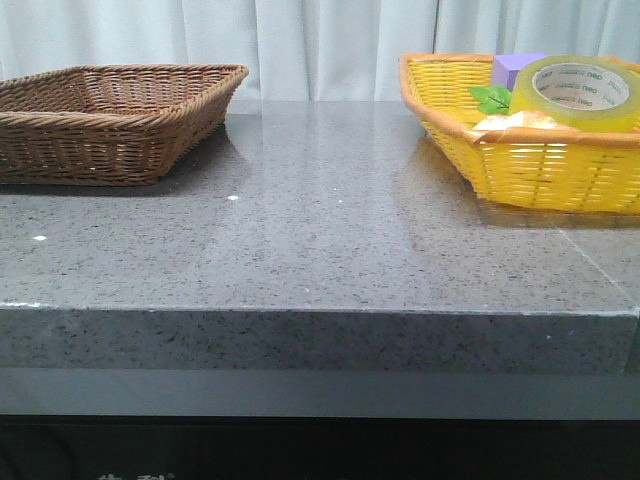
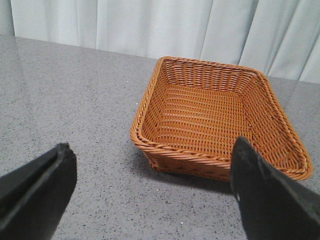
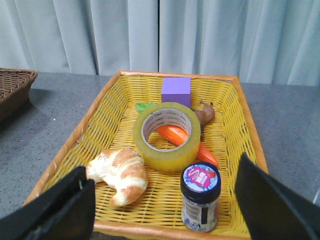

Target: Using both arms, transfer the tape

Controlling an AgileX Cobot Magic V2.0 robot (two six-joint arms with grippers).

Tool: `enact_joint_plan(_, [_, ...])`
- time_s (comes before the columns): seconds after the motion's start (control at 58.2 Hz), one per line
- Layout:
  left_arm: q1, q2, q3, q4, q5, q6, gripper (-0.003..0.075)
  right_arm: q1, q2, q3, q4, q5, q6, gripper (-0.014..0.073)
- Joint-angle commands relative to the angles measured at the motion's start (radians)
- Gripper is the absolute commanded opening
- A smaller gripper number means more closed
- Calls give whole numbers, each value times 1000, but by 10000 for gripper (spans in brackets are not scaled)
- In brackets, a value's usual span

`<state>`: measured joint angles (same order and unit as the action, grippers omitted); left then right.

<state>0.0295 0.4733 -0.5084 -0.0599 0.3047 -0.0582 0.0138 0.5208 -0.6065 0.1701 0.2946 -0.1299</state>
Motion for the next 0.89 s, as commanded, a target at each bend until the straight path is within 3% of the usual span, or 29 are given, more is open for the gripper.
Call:
enact_joint_plan(0.0, [-7,14,-39,-4,-77,-3,617,-3,140,-126,3,-49,-9,592])
enact_joint_plan(0.189, [-7,14,-39,-4,-77,-3,617,-3,436,-396,14,112,19,592])
enact_joint_plan(0.343, [-7,14,-39,-4,-77,-3,617,-4,600,-543,14,130,24,592])
enact_joint_plan(0.876, [-7,14,-39,-4,-77,-3,617,-62,969,-804,-20,204,35,592])
